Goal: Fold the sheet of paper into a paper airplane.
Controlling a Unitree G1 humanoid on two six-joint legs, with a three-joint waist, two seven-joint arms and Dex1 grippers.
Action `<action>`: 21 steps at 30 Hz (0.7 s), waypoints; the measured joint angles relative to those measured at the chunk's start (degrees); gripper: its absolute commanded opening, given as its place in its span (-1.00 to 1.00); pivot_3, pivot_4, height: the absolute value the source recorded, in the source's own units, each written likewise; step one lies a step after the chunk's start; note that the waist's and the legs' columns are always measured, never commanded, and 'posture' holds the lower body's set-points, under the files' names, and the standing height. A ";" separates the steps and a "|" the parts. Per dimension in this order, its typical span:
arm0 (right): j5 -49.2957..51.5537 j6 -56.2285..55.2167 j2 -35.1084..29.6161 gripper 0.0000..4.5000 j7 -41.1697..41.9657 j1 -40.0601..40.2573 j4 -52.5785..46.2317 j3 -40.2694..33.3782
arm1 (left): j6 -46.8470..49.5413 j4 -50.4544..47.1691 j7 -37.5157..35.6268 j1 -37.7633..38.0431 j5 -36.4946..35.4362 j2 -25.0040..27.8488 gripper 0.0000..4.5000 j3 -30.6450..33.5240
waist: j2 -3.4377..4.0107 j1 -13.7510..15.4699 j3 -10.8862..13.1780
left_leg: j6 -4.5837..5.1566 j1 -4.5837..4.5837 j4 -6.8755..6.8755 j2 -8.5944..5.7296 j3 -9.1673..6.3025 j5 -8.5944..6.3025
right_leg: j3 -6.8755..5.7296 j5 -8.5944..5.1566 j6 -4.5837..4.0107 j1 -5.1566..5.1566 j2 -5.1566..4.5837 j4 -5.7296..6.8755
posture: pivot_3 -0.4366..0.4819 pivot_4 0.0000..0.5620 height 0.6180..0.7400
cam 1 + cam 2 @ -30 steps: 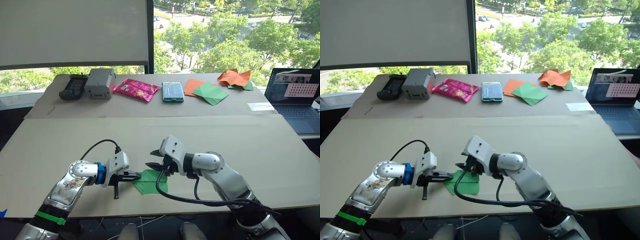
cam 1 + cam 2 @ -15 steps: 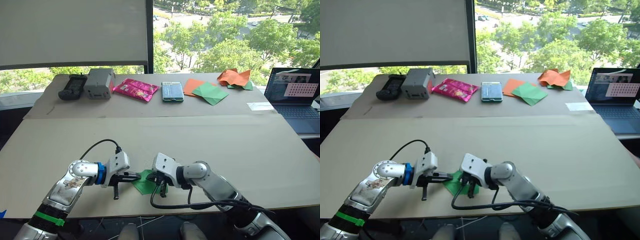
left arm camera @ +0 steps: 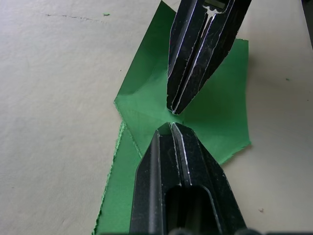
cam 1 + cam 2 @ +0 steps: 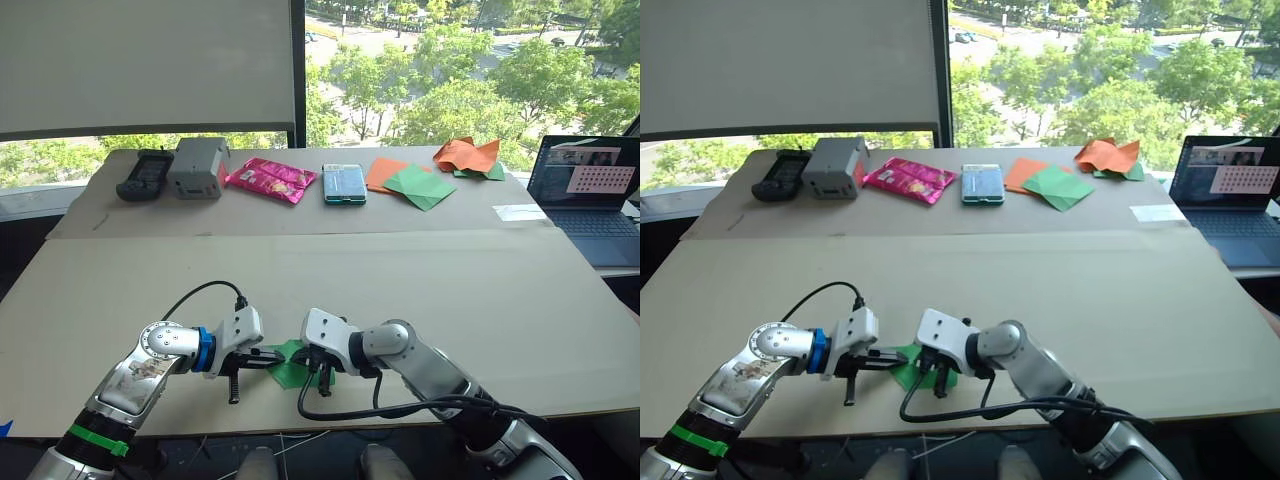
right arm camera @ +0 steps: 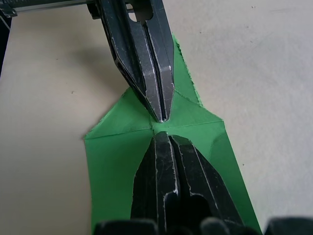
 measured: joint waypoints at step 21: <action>1.01 1.42 -8.61 -1.00 1.15 5.80 -6.47 -4.17 | -2.82 1.57 -0.51 0.10 0.99 0.63 -1.00 -0.84 | 0.22 0.55 -0.70 | -0.06 -0.04 0.01 -0.01 0.02 -0.04 | -0.01 -0.02 0.00 0.07 -0.07 -0.44 | -0.05 -0.47 0.68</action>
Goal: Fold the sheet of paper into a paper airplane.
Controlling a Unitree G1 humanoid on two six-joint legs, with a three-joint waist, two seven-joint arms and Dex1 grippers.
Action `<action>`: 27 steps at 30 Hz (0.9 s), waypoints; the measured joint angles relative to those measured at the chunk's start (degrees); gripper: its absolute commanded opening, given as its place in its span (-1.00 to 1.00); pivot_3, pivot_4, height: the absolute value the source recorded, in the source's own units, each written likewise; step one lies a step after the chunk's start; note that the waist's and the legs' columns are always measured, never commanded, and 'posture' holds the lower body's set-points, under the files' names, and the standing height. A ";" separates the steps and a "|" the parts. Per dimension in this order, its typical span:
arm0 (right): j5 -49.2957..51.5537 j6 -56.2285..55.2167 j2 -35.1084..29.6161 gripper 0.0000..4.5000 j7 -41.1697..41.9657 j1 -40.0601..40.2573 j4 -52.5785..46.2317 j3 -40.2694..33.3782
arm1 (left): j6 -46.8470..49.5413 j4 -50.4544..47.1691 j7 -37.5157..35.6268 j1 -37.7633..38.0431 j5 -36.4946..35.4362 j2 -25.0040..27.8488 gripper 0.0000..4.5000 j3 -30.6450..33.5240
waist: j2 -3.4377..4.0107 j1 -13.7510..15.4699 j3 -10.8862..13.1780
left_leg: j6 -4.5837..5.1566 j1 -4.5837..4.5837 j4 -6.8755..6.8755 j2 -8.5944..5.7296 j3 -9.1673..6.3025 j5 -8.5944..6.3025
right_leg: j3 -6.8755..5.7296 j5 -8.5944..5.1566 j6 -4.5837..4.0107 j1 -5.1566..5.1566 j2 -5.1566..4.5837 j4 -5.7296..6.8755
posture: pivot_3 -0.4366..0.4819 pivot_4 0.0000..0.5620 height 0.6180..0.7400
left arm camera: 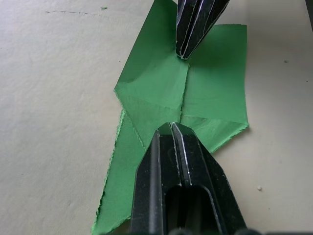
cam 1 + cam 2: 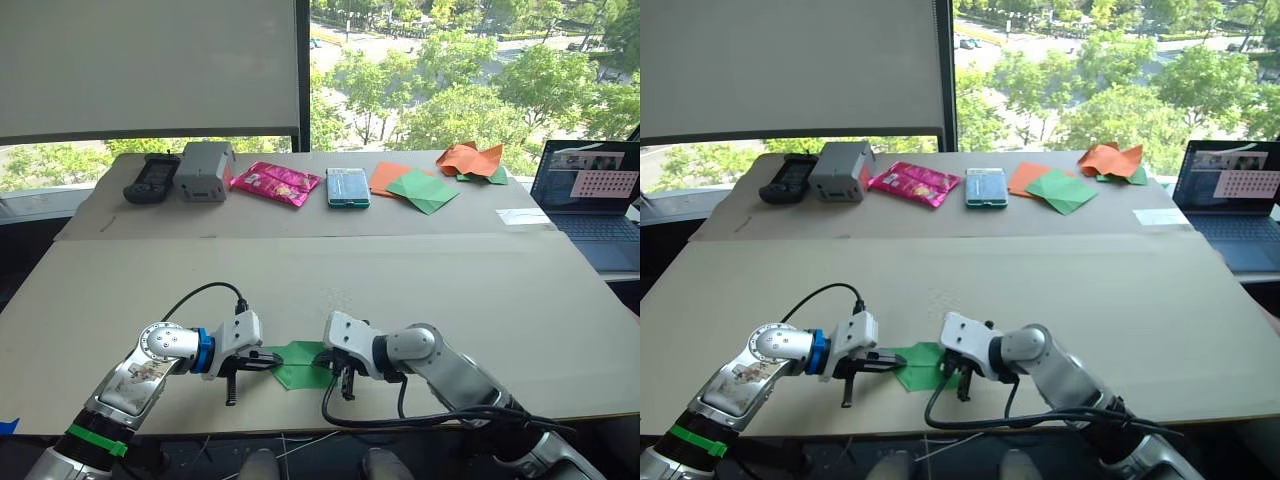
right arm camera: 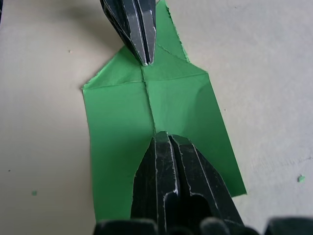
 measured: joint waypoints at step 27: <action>10.39 1.79 3.16 -1.00 -1.65 1.89 -8.34 -7.46 | -1.06 0.83 0.04 -0.39 0.01 0.16 -1.00 0.29 | -0.08 -0.31 0.22 | -0.03 -0.11 -0.03 0.02 0.07 -0.02 | -0.01 0.00 0.00 -0.07 -0.04 -0.34 | -0.05 -0.47 0.68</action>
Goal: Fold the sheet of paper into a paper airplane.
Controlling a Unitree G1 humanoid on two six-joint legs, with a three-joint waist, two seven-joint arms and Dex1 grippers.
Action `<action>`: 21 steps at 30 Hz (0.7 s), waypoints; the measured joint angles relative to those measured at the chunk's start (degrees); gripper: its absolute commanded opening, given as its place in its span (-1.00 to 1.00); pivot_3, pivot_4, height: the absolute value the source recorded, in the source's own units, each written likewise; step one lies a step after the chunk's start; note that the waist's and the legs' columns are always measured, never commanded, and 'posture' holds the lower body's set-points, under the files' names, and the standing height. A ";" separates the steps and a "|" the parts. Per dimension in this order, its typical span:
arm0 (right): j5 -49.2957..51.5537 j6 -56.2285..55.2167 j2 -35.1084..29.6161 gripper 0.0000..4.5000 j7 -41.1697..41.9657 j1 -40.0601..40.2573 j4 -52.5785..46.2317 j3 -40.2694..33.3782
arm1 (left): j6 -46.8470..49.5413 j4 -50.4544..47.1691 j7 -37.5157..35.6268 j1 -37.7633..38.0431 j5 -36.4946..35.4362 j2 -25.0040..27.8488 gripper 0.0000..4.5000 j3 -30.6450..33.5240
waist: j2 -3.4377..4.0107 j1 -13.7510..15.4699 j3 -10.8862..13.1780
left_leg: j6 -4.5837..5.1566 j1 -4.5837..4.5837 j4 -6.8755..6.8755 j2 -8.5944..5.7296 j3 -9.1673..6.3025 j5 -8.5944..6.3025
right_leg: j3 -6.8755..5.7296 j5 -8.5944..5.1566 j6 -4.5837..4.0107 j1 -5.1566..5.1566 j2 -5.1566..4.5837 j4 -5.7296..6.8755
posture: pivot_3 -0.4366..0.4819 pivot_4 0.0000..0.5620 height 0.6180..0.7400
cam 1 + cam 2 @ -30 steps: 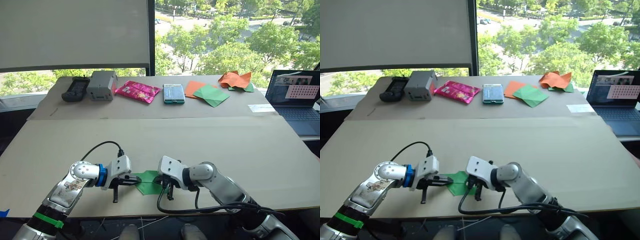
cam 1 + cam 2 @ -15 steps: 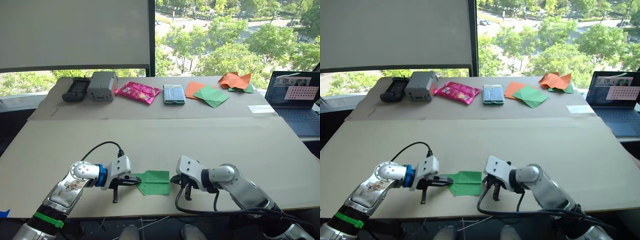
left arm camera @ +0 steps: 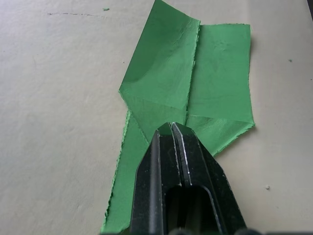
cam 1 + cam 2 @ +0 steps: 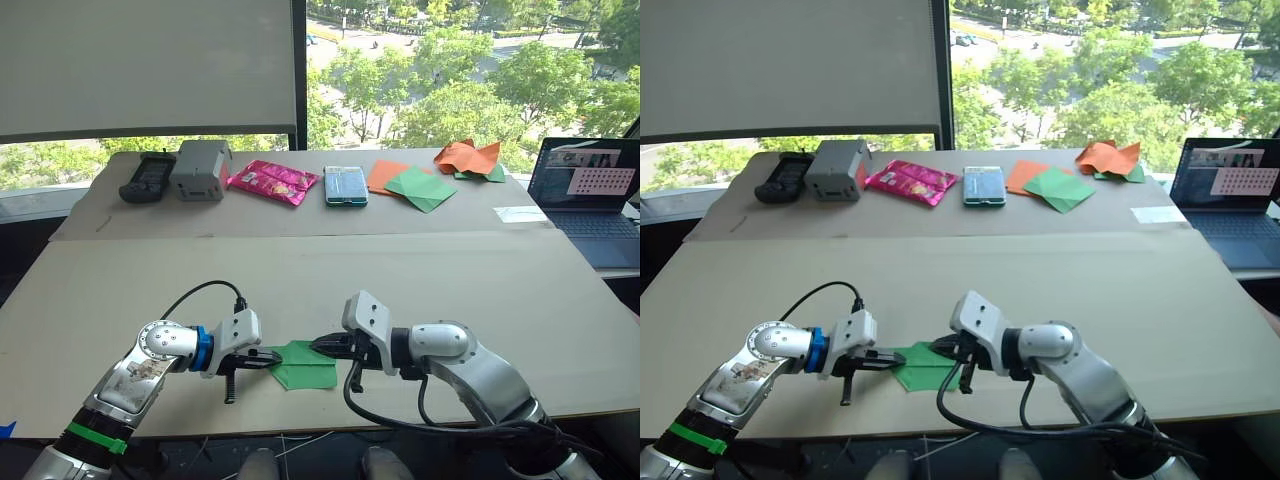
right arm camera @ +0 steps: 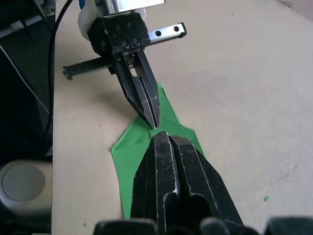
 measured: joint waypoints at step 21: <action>-7.02 0.90 2.04 -1.00 -3.00 -3.72 11.67 7.24 | 3.51 -1.71 1.82 -0.26 -0.06 -3.89 -1.00 -1.67 | 0.03 -0.04 -0.13 | 0.01 0.03 -0.01 0.03 0.03 0.01 | 0.01 0.00 0.00 0.02 0.04 0.08 | -0.05 -0.47 0.68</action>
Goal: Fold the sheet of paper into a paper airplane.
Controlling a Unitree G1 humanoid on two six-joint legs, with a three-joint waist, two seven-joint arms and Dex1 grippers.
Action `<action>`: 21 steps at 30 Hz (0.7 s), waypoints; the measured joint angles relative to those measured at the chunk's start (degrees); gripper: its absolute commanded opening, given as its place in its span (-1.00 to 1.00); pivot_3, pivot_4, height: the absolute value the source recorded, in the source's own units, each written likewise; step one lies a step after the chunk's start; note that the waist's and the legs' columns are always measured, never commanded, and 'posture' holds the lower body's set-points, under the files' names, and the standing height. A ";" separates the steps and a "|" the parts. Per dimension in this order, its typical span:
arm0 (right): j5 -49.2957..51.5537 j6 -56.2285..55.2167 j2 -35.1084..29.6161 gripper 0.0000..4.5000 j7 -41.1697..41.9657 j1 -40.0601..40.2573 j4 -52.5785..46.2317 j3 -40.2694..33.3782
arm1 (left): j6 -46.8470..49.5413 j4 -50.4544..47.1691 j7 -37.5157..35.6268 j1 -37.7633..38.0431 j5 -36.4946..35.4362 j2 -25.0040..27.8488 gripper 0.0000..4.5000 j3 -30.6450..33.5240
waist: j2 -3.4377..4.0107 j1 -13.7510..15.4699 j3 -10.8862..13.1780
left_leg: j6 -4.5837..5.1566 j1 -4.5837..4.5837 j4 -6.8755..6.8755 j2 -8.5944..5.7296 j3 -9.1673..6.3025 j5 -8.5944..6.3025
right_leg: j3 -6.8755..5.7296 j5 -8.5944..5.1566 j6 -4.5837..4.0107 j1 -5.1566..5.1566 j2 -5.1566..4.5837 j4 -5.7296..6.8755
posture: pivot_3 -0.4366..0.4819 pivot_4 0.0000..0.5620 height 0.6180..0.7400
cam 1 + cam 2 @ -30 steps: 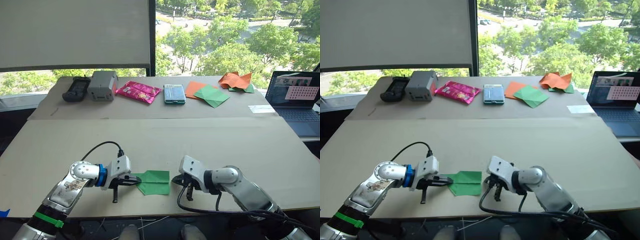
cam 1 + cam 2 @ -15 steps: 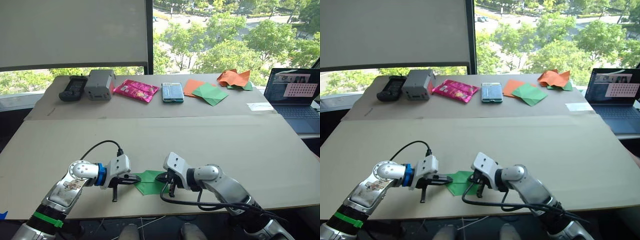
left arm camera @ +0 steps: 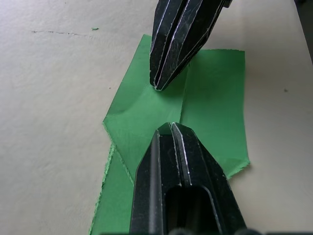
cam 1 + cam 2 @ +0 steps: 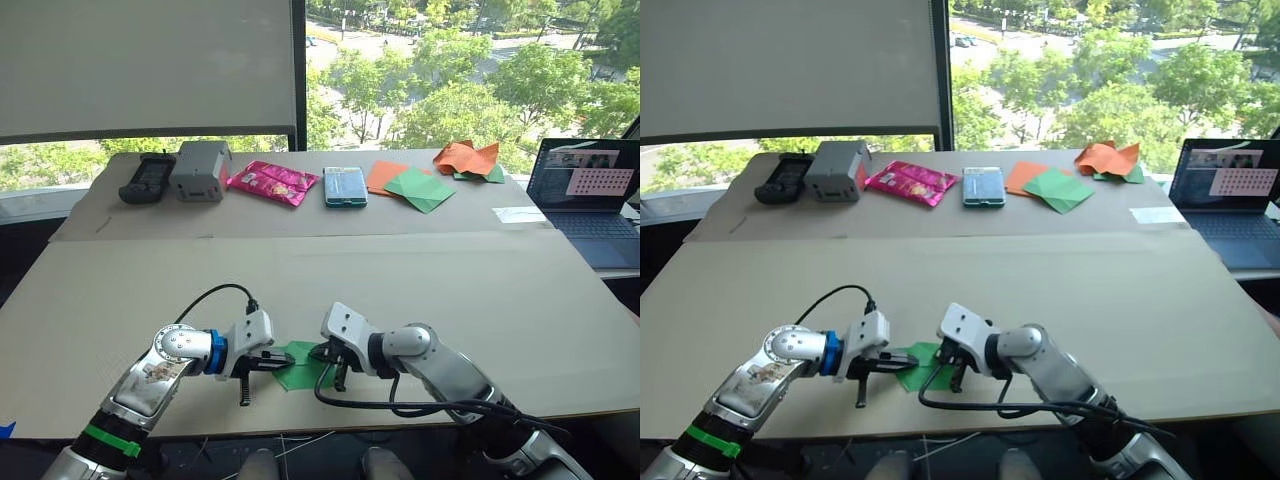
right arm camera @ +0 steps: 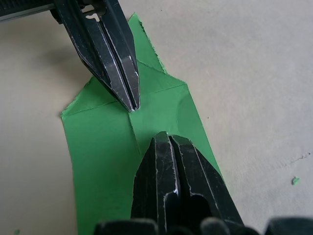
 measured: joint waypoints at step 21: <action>-0.09 3.20 1.05 -1.00 -1.70 -0.45 -1.08 0.74 | -5.38 1.10 0.15 2.67 0.68 2.20 -1.00 0.31 | 0.03 -0.35 -0.39 | 0.00 0.08 -0.03 0.02 0.00 -0.01 | 0.00 0.00 0.00 0.00 -0.01 0.00 | -0.05 -0.47 0.68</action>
